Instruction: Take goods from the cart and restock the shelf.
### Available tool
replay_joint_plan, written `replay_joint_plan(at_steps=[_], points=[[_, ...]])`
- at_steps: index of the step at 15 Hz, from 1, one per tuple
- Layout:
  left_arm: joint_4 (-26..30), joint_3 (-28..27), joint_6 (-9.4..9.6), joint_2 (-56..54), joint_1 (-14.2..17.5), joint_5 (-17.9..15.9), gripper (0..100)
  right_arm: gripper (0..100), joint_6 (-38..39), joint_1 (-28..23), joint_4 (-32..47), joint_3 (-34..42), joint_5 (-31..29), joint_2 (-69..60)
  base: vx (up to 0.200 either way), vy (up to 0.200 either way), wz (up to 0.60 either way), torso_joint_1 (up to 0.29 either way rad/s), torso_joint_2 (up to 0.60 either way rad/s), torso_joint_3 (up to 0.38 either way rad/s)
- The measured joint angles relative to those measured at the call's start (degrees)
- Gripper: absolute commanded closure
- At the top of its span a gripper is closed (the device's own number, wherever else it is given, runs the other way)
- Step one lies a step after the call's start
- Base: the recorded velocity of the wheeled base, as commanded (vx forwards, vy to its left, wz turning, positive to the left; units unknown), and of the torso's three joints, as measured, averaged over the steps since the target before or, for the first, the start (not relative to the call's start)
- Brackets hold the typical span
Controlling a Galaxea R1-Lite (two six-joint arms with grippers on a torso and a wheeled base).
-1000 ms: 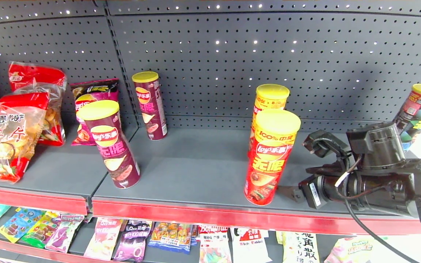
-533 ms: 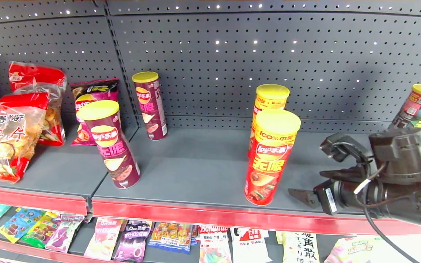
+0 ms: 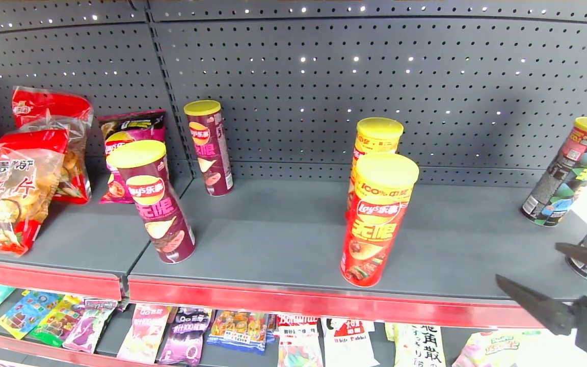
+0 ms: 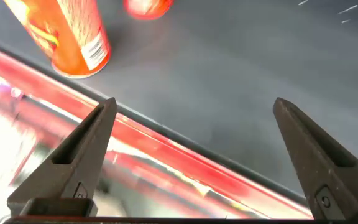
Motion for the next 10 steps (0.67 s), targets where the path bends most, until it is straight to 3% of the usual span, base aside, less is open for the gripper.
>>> replay_joint_plan(at_steps=[1,3,6,8,10], points=[[0.02,0.0,-1.04,0.0,-0.05,0.09,0,0,-0.61,-1.78,1.67,1.08,-1.95,-5.56,0.0,0.0,0.0,0.0,0.0,0.0],[0.02,0.0,-2.13,0.0,-0.05,0.11,0,0,-1.38,-10.0,9.2,1.49,-4.68,-16.01,0.0,0.0,0.0,0.0,0.0,0.0],[0.05,0.04,-2.33,0.0,-0.05,-0.05,0,0,-0.96,-25.73,30.78,-2.01,-5.03,-28.47,0.0,0.0,0.0,0.0,0.0,0.0],[-0.02,0.11,-2.43,0.0,-0.05,-0.22,0,0,-0.2,-30.93,35.61,-1.18,1.8,-35.83,0.0,0.0,0.0,0.0,0.0,0.0],[-0.06,0.15,-2.66,0.0,-0.05,-1.1,0,0,-0.04,-30.29,34.34,4.23,8.91,-42.67,0.0,0.0,0.0,0.0,0.0,0.0]])
